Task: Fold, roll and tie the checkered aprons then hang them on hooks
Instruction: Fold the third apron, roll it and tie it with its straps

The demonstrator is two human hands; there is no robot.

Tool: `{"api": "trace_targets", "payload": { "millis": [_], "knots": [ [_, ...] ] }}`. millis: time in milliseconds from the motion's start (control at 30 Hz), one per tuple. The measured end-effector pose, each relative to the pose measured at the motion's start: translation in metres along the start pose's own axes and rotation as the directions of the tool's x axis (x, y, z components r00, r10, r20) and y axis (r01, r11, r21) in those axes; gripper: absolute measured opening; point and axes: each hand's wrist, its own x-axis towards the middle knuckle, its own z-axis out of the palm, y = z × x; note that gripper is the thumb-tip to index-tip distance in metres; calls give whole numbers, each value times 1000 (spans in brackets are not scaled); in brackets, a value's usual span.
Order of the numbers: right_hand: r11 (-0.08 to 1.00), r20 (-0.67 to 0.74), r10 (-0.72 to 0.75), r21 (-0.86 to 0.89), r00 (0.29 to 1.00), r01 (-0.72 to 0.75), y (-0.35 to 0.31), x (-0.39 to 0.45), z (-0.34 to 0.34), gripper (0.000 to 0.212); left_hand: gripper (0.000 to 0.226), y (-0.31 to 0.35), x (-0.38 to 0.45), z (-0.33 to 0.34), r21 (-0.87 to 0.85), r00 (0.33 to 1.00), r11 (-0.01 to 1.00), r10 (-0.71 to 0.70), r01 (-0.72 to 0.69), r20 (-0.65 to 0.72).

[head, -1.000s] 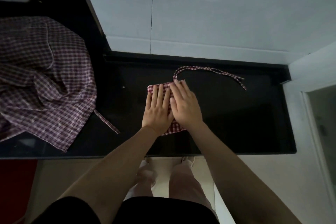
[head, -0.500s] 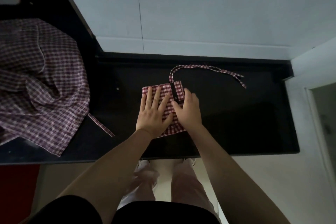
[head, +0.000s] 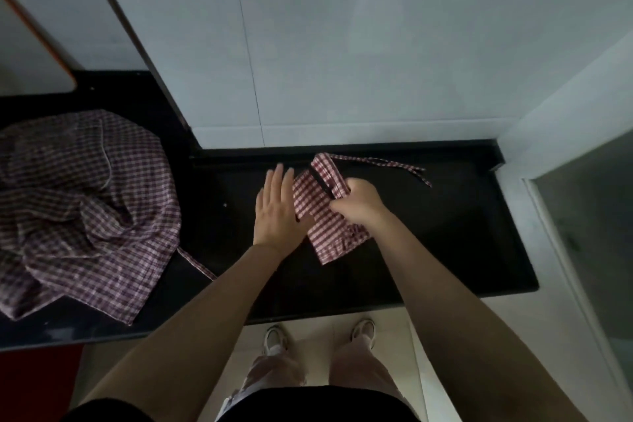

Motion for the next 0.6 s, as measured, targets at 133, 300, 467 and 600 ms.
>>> {"api": "trace_targets", "payload": {
  "millis": [133, 300, 467, 600],
  "knots": [
    [675, -292, -624, -670, 725, 310, -1, 6, -14, 27, 86, 38, 32, -29, 261, 884, 896, 416, -359, -214],
    [497, -197, -774, -778, 602, 384, 58, 0, 16, 30, 51, 44, 33, -1, 380, 886, 803, 448, -459, 122],
    [553, -77, -552, -779, 831, 295, 110, -23, 51, 28, 38, 15, -3, 46, 263, 892, 884, 283, -385, 353],
    [617, -100, -424, -760, 900, 206, 130, -35, 50, 54, 43, 2, -18, 57, 159, 891, 925, 270, -346, 366]
  ]
}}
